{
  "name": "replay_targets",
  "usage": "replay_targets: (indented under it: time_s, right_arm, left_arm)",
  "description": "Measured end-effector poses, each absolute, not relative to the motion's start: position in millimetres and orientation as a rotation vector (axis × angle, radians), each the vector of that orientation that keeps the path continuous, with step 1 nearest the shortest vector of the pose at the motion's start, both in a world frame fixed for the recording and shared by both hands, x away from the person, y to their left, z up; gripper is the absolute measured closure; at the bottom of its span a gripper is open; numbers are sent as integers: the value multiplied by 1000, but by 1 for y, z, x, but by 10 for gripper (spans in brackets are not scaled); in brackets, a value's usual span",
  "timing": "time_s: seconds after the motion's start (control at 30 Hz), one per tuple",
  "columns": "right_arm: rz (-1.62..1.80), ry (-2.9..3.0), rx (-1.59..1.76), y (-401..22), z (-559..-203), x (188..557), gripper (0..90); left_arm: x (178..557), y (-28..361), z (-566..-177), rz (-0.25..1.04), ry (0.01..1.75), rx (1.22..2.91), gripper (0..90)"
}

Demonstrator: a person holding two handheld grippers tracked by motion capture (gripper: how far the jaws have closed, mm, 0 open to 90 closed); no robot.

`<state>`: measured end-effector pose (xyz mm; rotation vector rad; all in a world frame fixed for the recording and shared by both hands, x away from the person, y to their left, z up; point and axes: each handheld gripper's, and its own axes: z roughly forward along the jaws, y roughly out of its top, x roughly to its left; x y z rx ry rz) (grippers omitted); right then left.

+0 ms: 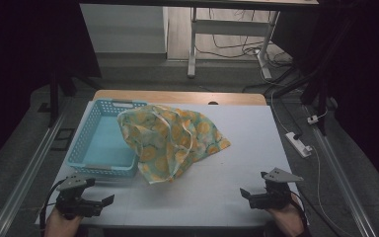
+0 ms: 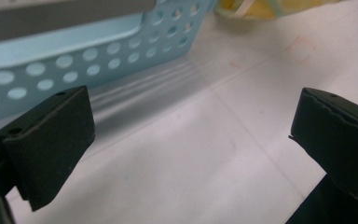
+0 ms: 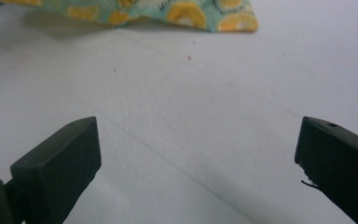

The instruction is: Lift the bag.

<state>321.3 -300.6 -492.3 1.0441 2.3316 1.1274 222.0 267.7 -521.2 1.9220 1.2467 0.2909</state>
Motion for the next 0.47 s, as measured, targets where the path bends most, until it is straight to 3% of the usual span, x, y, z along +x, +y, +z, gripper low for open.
replay_targets:
  time_s: [0.47]
  right_arm:
    - [1108, 2361, 1124, -313, -497, 313, 5]
  left_arm:
    - [219, 272, -523, 288, 1338, 1951, 0]
